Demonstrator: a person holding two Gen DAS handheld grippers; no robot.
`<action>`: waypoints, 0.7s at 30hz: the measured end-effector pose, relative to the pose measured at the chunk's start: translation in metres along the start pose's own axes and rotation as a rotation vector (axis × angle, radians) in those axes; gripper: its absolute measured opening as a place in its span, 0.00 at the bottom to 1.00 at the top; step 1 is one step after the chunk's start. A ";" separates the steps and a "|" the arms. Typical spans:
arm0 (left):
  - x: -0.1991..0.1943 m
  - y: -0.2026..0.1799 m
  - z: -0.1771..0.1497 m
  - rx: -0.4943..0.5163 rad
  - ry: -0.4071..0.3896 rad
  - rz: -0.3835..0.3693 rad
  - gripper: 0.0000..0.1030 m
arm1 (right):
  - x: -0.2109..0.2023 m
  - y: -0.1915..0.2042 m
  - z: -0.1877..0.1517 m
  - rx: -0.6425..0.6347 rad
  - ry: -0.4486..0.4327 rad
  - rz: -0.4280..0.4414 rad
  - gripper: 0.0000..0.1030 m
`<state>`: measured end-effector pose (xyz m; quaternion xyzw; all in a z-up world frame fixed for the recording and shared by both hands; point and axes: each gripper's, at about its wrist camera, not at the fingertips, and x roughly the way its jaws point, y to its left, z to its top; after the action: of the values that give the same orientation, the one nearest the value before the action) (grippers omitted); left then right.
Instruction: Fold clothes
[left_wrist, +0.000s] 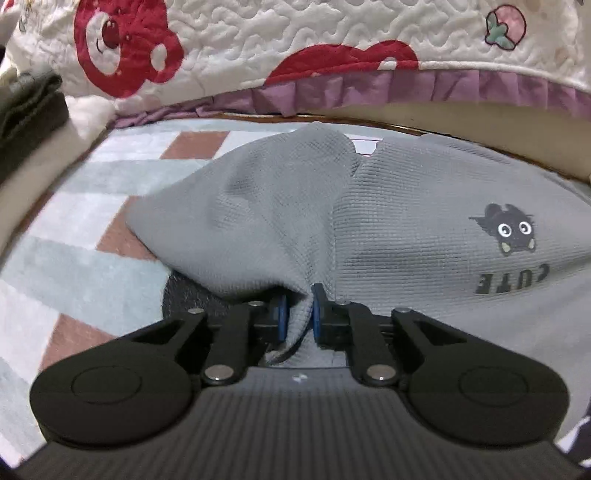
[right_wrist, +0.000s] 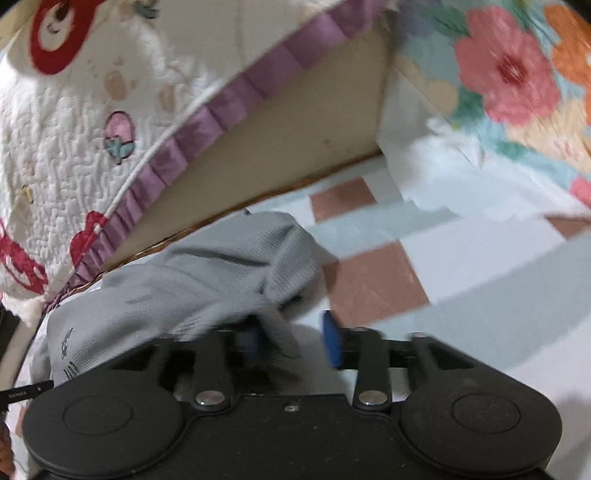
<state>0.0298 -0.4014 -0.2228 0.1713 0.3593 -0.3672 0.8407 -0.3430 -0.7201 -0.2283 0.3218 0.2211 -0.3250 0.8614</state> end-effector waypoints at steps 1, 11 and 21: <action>0.000 -0.002 0.001 0.033 -0.001 0.005 0.06 | 0.000 -0.002 -0.005 0.011 0.005 0.014 0.50; -0.080 0.020 0.031 0.100 -0.136 0.075 0.05 | -0.030 0.024 -0.019 -0.076 -0.114 0.130 0.12; -0.223 0.071 0.080 -0.007 -0.386 0.081 0.05 | -0.169 0.123 0.068 -0.401 -0.364 0.160 0.09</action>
<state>0.0152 -0.2879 -0.0037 0.1094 0.1854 -0.3577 0.9087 -0.3613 -0.6251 -0.0309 0.0978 0.0964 -0.2585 0.9562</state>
